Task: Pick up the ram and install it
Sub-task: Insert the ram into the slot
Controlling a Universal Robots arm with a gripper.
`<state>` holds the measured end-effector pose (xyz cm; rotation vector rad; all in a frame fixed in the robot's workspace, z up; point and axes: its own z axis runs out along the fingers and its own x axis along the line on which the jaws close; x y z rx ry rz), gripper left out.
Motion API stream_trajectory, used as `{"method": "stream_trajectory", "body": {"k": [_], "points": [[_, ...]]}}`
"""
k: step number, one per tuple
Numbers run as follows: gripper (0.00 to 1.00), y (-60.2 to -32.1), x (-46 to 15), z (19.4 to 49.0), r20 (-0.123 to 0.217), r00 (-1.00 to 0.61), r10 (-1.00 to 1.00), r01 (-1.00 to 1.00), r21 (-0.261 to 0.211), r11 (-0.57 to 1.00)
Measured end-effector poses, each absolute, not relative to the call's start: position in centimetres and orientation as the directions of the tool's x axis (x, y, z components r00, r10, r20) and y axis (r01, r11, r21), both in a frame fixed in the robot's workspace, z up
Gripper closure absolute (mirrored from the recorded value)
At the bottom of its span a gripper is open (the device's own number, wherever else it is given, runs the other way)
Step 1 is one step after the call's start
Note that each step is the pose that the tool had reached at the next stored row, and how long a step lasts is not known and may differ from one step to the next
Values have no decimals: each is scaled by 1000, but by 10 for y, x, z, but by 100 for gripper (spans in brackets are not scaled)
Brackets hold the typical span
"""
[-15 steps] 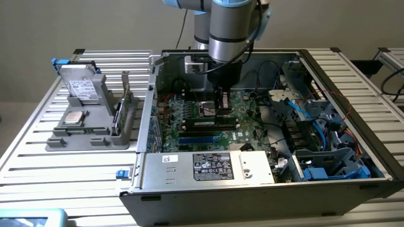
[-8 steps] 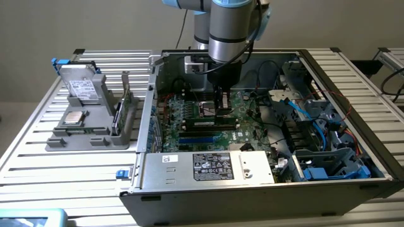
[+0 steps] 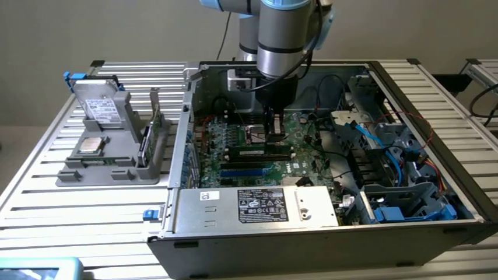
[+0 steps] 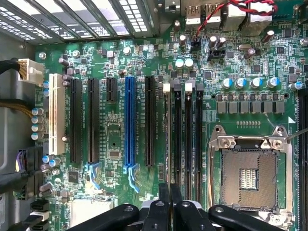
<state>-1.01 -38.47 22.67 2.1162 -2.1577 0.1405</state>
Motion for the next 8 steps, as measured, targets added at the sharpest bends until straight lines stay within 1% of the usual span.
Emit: {"method": "stream_trajectory", "body": {"k": [8], "points": [[88,-385,-10,225,147,-18,-989,-1000,15,20]]}}
